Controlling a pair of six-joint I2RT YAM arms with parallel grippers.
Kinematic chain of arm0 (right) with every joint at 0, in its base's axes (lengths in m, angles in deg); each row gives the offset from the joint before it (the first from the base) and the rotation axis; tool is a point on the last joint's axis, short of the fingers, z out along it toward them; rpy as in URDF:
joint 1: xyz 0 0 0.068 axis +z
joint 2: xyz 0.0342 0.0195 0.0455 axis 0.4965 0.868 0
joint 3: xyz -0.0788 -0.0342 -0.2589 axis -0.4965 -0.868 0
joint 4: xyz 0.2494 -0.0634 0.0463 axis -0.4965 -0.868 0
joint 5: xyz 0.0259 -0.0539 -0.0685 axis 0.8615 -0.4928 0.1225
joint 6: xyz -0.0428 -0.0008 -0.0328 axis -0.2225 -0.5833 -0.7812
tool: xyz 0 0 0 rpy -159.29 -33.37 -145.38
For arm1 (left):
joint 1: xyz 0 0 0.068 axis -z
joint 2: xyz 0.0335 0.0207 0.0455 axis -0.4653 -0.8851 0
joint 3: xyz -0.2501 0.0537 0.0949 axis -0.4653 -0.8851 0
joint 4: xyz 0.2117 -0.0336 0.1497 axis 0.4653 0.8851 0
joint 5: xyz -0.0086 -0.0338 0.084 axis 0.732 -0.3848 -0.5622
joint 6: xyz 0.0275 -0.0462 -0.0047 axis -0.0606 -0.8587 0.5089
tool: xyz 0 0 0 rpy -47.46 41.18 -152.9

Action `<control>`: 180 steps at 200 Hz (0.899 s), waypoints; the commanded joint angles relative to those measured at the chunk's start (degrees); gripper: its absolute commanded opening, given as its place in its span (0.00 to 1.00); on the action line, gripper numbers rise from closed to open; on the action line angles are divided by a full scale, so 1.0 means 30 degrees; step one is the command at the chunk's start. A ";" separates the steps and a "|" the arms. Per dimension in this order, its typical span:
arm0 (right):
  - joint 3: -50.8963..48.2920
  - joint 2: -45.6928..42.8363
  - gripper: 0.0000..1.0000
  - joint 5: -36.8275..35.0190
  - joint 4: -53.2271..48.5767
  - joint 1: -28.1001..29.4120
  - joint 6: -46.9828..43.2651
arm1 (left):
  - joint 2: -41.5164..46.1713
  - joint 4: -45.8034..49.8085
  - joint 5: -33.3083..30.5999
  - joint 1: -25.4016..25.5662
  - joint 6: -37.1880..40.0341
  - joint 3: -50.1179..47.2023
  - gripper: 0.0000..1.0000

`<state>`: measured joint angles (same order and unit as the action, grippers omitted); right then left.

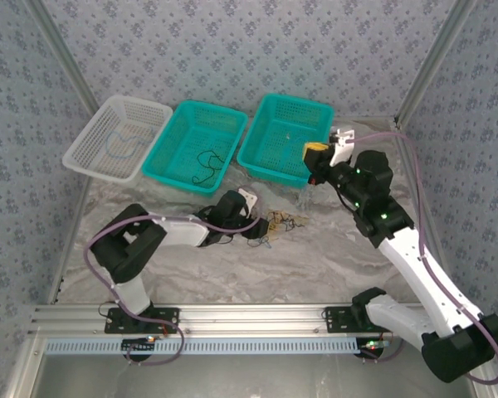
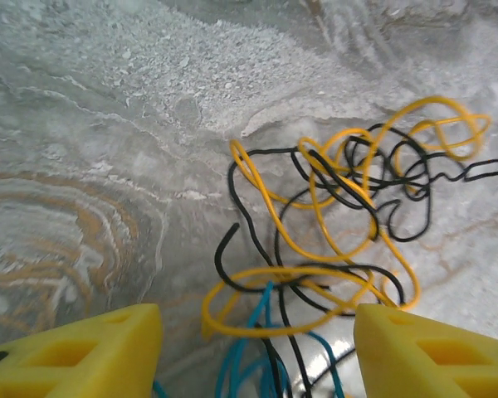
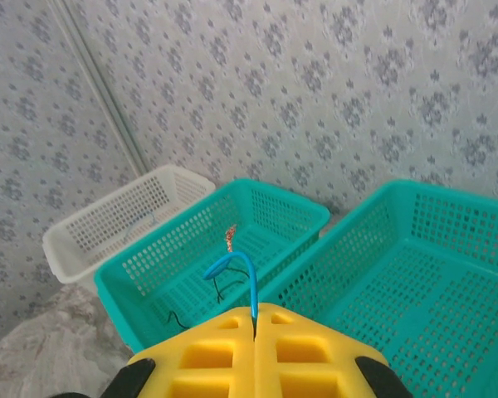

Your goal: Untangle the cables

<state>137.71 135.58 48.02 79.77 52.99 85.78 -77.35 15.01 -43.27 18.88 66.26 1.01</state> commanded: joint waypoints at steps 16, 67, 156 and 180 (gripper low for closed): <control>0.1526 0.0942 0.00 -0.0393 -0.0942 -0.0219 0.0327 | 0.2952 -0.0143 -0.1016 -0.0198 -0.1059 -0.0886 0.77; 0.2823 0.2885 0.00 0.0360 -0.0638 -0.0562 0.0243 | 0.6460 0.1788 -0.2093 -0.2146 -0.3474 -0.1324 0.97; 0.3684 0.4846 0.00 0.2967 0.0095 -0.0324 0.1992 | 0.9205 0.1846 0.5550 -0.4320 0.0854 0.0454 0.98; 0.3655 0.5038 0.00 0.3568 0.0371 0.0076 0.2647 | 0.8233 0.0572 0.8251 -0.4059 0.2004 0.2096 0.90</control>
<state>146.38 150.13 55.30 78.68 51.97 90.39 -50.84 21.65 -30.48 5.81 65.63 1.52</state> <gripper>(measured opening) 0.065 0.928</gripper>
